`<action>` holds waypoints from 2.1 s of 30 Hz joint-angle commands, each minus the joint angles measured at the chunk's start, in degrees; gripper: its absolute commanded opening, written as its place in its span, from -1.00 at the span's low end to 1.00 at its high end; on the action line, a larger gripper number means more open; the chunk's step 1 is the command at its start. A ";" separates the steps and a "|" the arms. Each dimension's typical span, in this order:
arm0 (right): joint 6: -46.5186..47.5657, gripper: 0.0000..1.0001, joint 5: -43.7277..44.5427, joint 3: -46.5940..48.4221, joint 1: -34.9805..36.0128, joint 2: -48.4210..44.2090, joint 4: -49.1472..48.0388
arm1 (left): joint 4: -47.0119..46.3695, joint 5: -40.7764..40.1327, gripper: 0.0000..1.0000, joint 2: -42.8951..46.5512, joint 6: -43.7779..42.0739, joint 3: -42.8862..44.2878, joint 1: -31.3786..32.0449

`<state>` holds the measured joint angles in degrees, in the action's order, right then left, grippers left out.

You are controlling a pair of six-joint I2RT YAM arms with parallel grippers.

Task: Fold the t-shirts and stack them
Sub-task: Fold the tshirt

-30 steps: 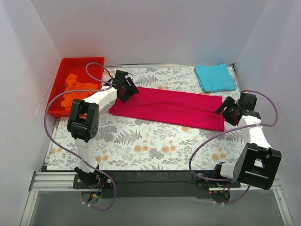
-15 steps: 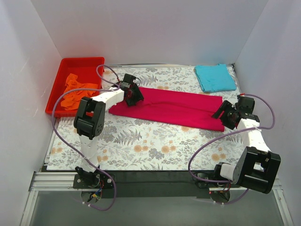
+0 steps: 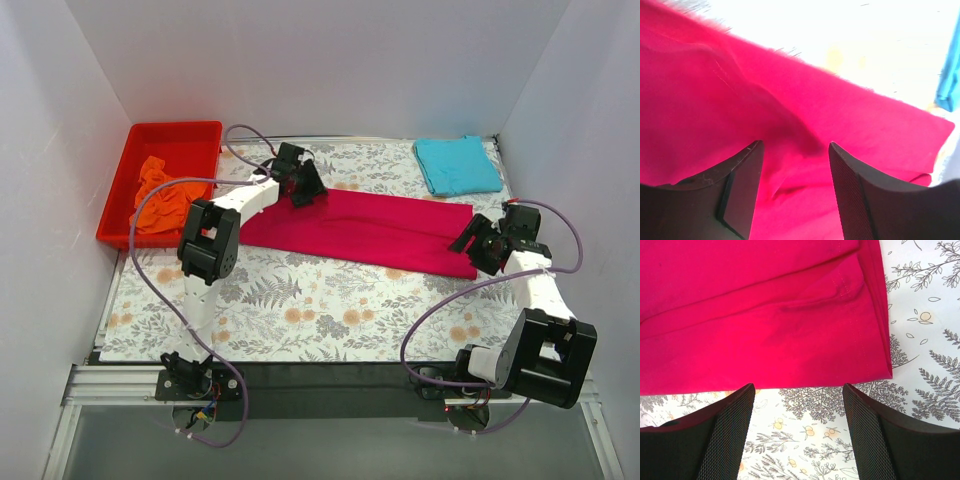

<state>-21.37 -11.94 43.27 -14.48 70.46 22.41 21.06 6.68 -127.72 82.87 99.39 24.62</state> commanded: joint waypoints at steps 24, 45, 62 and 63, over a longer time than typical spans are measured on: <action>4.67 0.27 1.12 5.87 9.65 8.11 0.00 | -1.37 -11.07 -0.03 24.97 -2.19 -26.87 -11.08; -0.17 0.24 4.65 -3.01 -2.66 12.25 -0.18 | 0.21 -14.32 -0.31 21.29 -3.94 -33.39 -18.82; 6.78 0.25 6.14 4.90 13.40 5.40 5.27 | 1.80 -14.68 -0.06 17.35 -16.23 -11.78 -10.04; 6.78 0.25 5.88 4.99 14.38 5.31 5.36 | 1.44 -14.07 -0.09 16.03 -17.73 -10.20 -9.86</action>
<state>-16.40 -6.66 45.98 -3.53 77.41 25.63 24.25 -6.59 -108.84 72.40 84.27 13.08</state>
